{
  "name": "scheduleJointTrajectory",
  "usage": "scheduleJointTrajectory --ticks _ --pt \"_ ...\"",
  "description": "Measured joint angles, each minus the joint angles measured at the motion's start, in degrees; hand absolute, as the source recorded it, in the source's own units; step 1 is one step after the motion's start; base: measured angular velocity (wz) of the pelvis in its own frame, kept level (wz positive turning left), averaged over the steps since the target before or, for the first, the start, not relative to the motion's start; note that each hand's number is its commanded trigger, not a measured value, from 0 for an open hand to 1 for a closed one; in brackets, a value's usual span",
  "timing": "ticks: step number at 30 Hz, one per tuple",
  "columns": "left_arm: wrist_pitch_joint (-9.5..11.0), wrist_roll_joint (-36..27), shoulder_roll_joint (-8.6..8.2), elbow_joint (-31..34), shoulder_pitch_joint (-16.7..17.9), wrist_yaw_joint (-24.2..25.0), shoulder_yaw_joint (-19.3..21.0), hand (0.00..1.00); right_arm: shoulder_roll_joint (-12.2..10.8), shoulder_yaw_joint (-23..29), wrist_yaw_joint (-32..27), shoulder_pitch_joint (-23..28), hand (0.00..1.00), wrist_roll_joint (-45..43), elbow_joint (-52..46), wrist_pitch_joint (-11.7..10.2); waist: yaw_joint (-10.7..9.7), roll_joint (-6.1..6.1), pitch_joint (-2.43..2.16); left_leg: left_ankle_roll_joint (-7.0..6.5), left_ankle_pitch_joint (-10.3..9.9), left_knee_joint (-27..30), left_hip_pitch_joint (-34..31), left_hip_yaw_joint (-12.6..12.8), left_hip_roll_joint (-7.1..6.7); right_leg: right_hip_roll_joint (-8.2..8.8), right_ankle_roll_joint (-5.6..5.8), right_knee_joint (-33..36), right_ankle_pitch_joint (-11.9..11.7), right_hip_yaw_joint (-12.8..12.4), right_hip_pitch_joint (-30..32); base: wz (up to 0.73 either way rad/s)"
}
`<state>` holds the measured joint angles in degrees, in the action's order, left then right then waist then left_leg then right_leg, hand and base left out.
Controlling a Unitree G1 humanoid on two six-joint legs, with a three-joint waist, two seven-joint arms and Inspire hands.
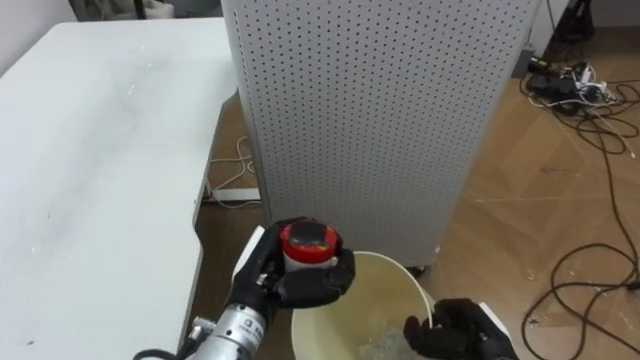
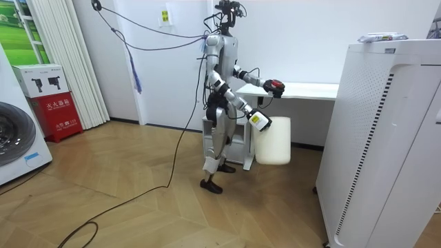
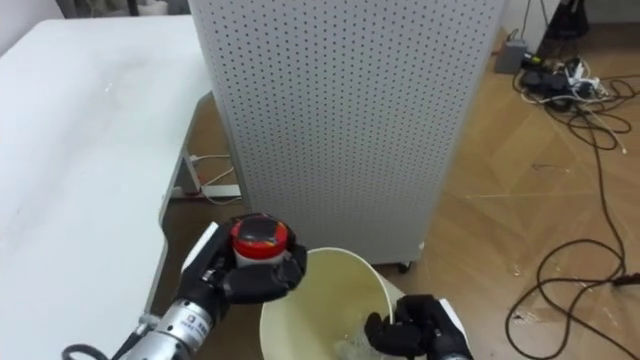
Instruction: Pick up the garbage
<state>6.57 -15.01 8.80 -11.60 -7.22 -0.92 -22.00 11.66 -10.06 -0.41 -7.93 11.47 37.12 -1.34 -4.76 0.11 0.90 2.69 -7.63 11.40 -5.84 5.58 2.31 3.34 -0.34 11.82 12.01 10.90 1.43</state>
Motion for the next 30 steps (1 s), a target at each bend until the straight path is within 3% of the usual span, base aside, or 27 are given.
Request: scheduleJointTrajectory --ticks 3,11,12,13,14,15,16,17,19,20,26,30 --pt "-0.01 -0.63 -0.36 -0.01 0.00 1.00 -0.34 1.00 0.61 0.03 0.42 -0.53 1.00 0.00 0.00 -0.05 -0.20 -0.72 0.15 0.00 0.00 -0.10 -0.05 0.55 0.01 0.03 0.00 0.00 0.00 -0.25 0.29 -0.09" --pt "-0.06 -1.32 -0.14 -0.03 0.02 4.23 -3.09 1.00 1.12 0.04 0.59 -0.59 1.00 -0.05 0.87 -0.09 -0.98 -1.07 0.31 -0.02 0.02 -0.90 0.09 0.14 0.27 -0.08 0.05 1.25 0.03 -0.21 1.73 -0.08" --pt "-0.10 -1.80 -0.02 -0.05 0.02 4.44 -3.71 1.00 1.26 0.00 0.59 -0.65 1.00 -0.05 0.94 -0.15 -0.70 -1.54 0.55 -0.08 0.10 -1.39 0.56 -2.02 1.22 -0.24 0.25 5.29 0.17 0.85 3.91 -0.50" --pt "-0.05 -2.45 0.06 -0.41 0.03 4.93 -4.02 1.00 1.20 -0.09 0.64 -0.80 1.00 -0.04 1.15 -0.57 -0.22 -2.40 1.24 -0.03 0.11 -2.00 1.43 -7.75 2.65 -0.93 0.58 9.85 1.30 -0.02 8.40 -0.68" --pt "-0.01 -2.62 0.29 -0.59 0.04 5.13 -4.08 1.00 1.11 -0.46 0.68 -1.19 1.00 -0.04 1.10 -0.77 0.15 -2.40 1.25 0.01 0.09 -1.86 1.12 -8.91 2.88 -1.40 -0.24 7.45 1.00 -0.99 10.18 -0.81" --pt "-0.01 -2.86 0.58 -1.37 -0.26 5.35 -3.15 1.00 1.34 -1.76 0.67 -2.64 1.00 -0.05 0.98 -1.56 -0.19 -2.81 1.53 1.05 -0.75 -1.09 -0.44 -8.59 3.21 -1.06 -2.66 3.03 -6.20 -0.23 12.70 -0.34" --pt "-1.27 -2.76 0.46 -2.11 -0.78 5.85 -3.45 1.00 1.07 -2.22 -0.09 -2.58 1.00 -0.07 0.98 -1.90 -1.96 -3.62 1.63 1.99 -1.02 -0.43 -1.45 -6.34 3.67 -1.18 -2.09 3.53 -6.89 1.42 12.87 -0.16" --pt "-1.51 -2.76 0.40 -2.10 -0.76 6.41 -3.81 0.93 1.09 -2.25 -0.19 -2.49 1.00 -0.08 1.21 -1.90 -2.04 -3.64 1.62 1.97 -1.02 -0.51 -1.44 -4.64 3.73 -1.32 -2.12 3.52 -6.87 1.89 12.84 0.19" --pt "-1.53 -2.77 0.42 -2.09 -1.16 8.11 -5.57 0.42 1.67 -2.21 -0.15 -2.66 1.00 -0.30 1.68 -1.90 -3.16 -3.54 1.66 1.65 -0.39 -1.37 -1.25 -1.05 4.17 -1.57 -2.30 3.73 -6.69 1.98 12.66 0.20" --pt "-1.53 -2.77 0.36 -2.09 -1.30 8.39 -5.96 0.00 1.81 -2.20 -0.18 -2.72 1.00 -0.45 1.70 -1.90 -3.12 -3.52 1.65 1.69 -0.24 -1.71 -0.90 -0.79 4.17 -1.62 -2.30 3.76 -6.67 1.99 12.70 0.22" --pt "-1.53 -2.78 0.62 -2.10 -1.43 9.30 -6.56 0.00 1.81 -2.15 0.52 -3.25 1.00 -0.39 2.05 -1.90 -2.79 -2.40 1.40 1.65 -0.27 -1.97 -0.59 0.46 3.08 -1.03 -1.94 3.78 -6.29 2.00 12.56 0.06" --pt "-1.53 -2.98 0.99 -2.20 -1.43 9.68 -7.59 0.00 1.44 -2.31 0.69 -3.37 1.00 1.31 2.06 -1.90 -2.95 -2.36 1.39 0.82 -0.14 -1.22 -0.74 0.57 2.03 -0.09 -1.39 3.75 -5.96 1.88 12.01 0.12"
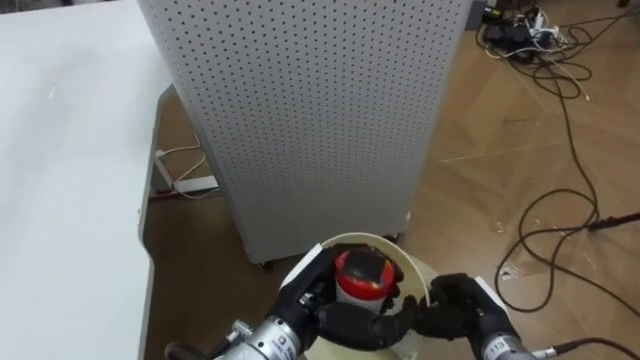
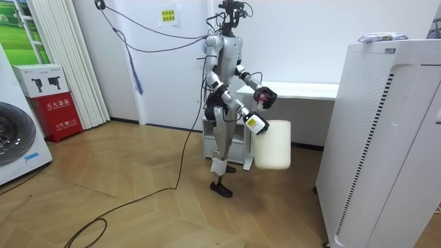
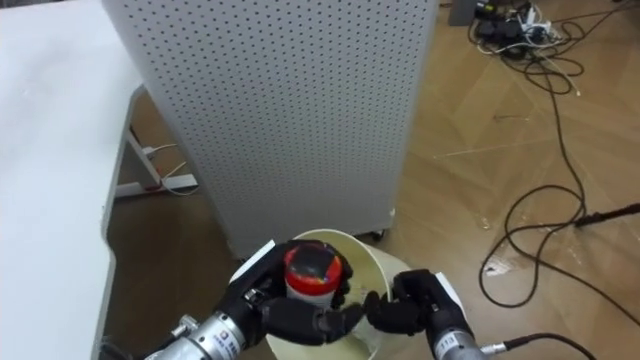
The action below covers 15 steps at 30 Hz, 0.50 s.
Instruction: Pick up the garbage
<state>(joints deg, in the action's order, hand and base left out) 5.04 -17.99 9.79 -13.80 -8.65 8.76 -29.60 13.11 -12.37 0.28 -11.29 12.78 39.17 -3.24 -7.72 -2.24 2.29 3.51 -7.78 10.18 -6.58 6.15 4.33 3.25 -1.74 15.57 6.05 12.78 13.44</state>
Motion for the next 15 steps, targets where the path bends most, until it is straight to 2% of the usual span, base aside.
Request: scheduleJointTrajectory --ticks 2,4,8,10,15 --pt "0.02 -0.10 -0.12 -0.01 0.00 0.88 -0.17 0.00 0.00 -0.06 0.16 0.04 1.00 0.33 0.04 0.01 -0.14 0.08 -0.08 -0.07 -0.01 0.92 -0.17 0.01 -0.25 0.41 0.22 0.18 0.06 0.09 -0.39 0.13" --pt "0.03 -0.49 -0.25 0.00 0.00 0.90 -0.37 0.00 -0.01 -0.11 0.48 0.05 1.00 0.74 0.08 0.02 -0.16 0.26 -0.37 -0.26 0.08 1.65 -0.63 0.01 -0.33 0.67 0.40 0.27 0.13 0.49 -0.42 0.11" --pt "0.02 -0.49 -0.31 -0.21 0.02 0.93 -0.92 0.00 0.02 -0.97 1.09 0.12 1.00 0.49 1.33 0.40 -0.11 0.27 -0.40 -0.60 0.30 1.65 -0.75 0.01 -0.23 0.73 0.15 0.57 -0.16 1.10 -0.57 0.09" --pt "0.02 -0.51 0.00 -0.30 0.06 0.94 -0.91 0.00 0.04 -1.82 1.19 0.48 1.00 0.39 1.88 0.41 -0.06 0.27 -0.40 -0.62 0.33 1.66 -0.60 0.98 -0.08 0.86 0.06 1.15 -0.11 1.06 -0.48 0.00" --pt "0.02 -0.48 0.11 -0.33 0.06 0.94 -0.90 0.00 0.18 -1.30 0.43 0.45 1.00 0.42 1.88 0.38 -0.12 0.25 -0.48 -0.65 0.35 1.96 -0.63 1.29 -0.07 0.88 0.06 1.14 -0.10 0.99 -0.53 0.00"
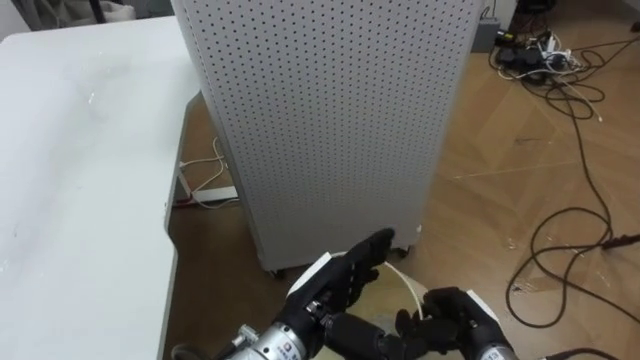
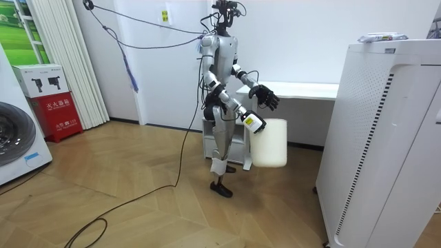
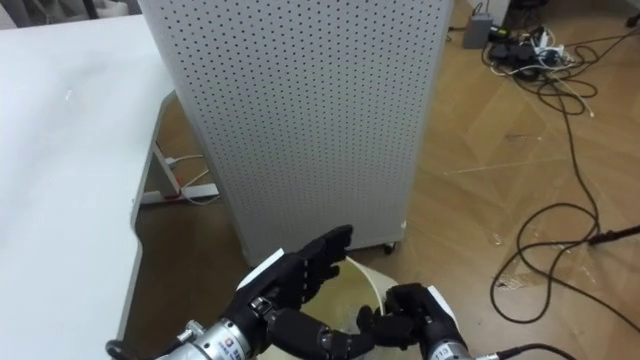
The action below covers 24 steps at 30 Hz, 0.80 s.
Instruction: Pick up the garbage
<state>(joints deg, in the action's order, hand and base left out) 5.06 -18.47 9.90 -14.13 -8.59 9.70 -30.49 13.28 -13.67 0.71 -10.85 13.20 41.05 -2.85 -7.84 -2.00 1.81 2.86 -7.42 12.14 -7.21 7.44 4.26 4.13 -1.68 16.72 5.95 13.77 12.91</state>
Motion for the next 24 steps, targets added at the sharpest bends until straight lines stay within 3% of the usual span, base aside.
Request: scheduleJointTrajectory --ticks 14,18,19,24 --pt "0.29 0.00 -0.45 0.25 -0.22 -0.63 0.59 0.00 0.29 -0.80 -1.22 0.35 1.00 1.19 0.30 -0.11 0.12 0.08 -0.03 0.00 0.00 -0.47 0.73 0.52 0.02 -0.06 0.04 -0.04 0.10 -0.30 -0.36 0.00" --pt "0.50 0.88 0.29 4.02 -0.02 -3.26 2.59 0.00 0.59 -0.51 -1.38 2.07 1.00 2.11 0.14 -0.47 0.17 1.27 -0.71 0.00 0.00 -0.48 1.71 0.41 0.12 -0.09 0.04 -0.13 0.58 0.06 -1.61 0.05" --pt "1.57 1.68 0.28 4.59 0.02 -4.49 3.28 0.00 0.60 -0.28 -1.42 2.62 1.00 2.29 0.14 -0.64 0.28 1.48 -0.81 0.01 0.00 -0.49 2.35 0.41 0.12 -0.07 0.08 -0.28 0.70 0.23 -2.49 0.08" --pt "3.22 7.45 1.08 8.07 1.53 -8.63 7.05 0.00 0.52 -0.02 -3.20 5.10 1.00 2.43 -0.39 -1.53 0.64 1.88 -1.02 0.03 -0.02 -0.44 4.97 0.45 0.13 -0.36 0.18 -1.01 0.98 -0.60 -5.08 -0.04"
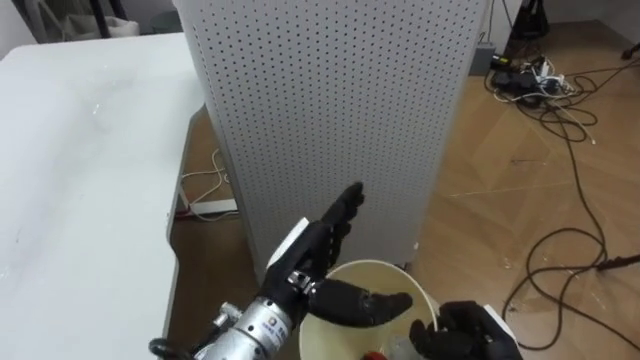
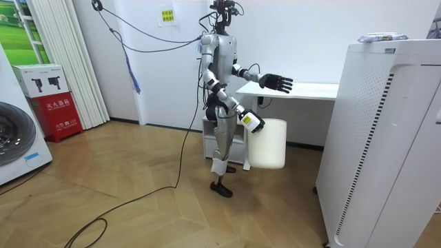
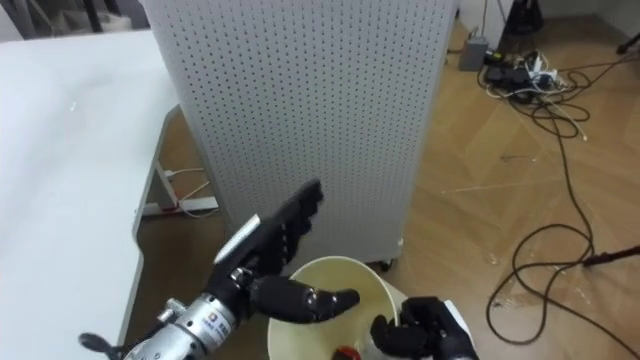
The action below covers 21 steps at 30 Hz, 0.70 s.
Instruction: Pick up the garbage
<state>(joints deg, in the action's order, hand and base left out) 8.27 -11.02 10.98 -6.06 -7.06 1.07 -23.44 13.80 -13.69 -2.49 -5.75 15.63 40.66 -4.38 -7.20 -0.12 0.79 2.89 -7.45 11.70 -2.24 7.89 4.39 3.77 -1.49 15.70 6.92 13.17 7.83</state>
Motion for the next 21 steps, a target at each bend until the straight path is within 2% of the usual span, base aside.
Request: scheduleJointTrajectory --ticks 1,4,9,15,17,21 --pt "0.37 2.24 0.33 1.52 0.98 -1.73 0.91 0.00 0.02 0.01 -0.26 1.15 1.00 0.17 -0.95 -0.05 0.21 0.00 0.00 0.00 0.00 -0.05 0.64 0.00 0.00 -0.08 0.00 -0.04 0.00 -0.31 -0.44 -0.24" --pt "1.09 7.64 0.71 4.92 2.82 -4.52 3.36 0.00 0.03 0.51 -0.62 4.00 1.00 0.41 -3.39 -0.15 2.86 0.38 -0.04 0.13 -0.10 -0.48 2.74 -0.17 -0.01 -0.72 -0.12 0.05 0.11 -2.75 -0.82 -0.40" --pt "3.80 10.82 0.84 7.10 3.28 -8.30 5.54 0.00 0.09 1.55 -1.33 6.38 1.00 0.46 -6.59 -0.56 3.06 0.39 -0.05 0.36 -0.38 -1.03 3.85 -0.28 -0.05 -1.05 -0.06 0.40 0.06 -4.32 -0.93 -0.16" --pt "5.02 14.84 0.94 6.99 3.29 -12.22 5.79 0.00 0.10 1.58 -1.93 7.52 1.00 1.07 -7.60 -0.87 2.50 0.27 -0.10 0.30 -1.82 -1.00 4.64 -0.20 -0.07 -1.17 0.34 1.47 0.06 -5.28 -0.75 -0.08" --pt "5.54 15.02 1.30 6.89 3.30 -13.20 5.58 0.00 0.14 1.64 -2.44 7.74 1.00 1.11 -7.61 -0.95 2.18 0.33 -0.07 0.07 -2.49 -0.81 4.85 -0.02 -0.39 -0.87 0.81 2.65 0.50 -5.71 -0.35 -0.12" --pt "5.96 15.09 1.26 6.86 3.29 -14.08 5.49 0.00 0.04 1.64 -3.00 7.58 1.00 2.01 -7.64 -1.03 2.52 0.43 -0.05 -1.16 -4.33 1.22 3.95 0.20 -2.33 0.28 1.76 7.16 1.63 -8.48 2.81 -0.31"
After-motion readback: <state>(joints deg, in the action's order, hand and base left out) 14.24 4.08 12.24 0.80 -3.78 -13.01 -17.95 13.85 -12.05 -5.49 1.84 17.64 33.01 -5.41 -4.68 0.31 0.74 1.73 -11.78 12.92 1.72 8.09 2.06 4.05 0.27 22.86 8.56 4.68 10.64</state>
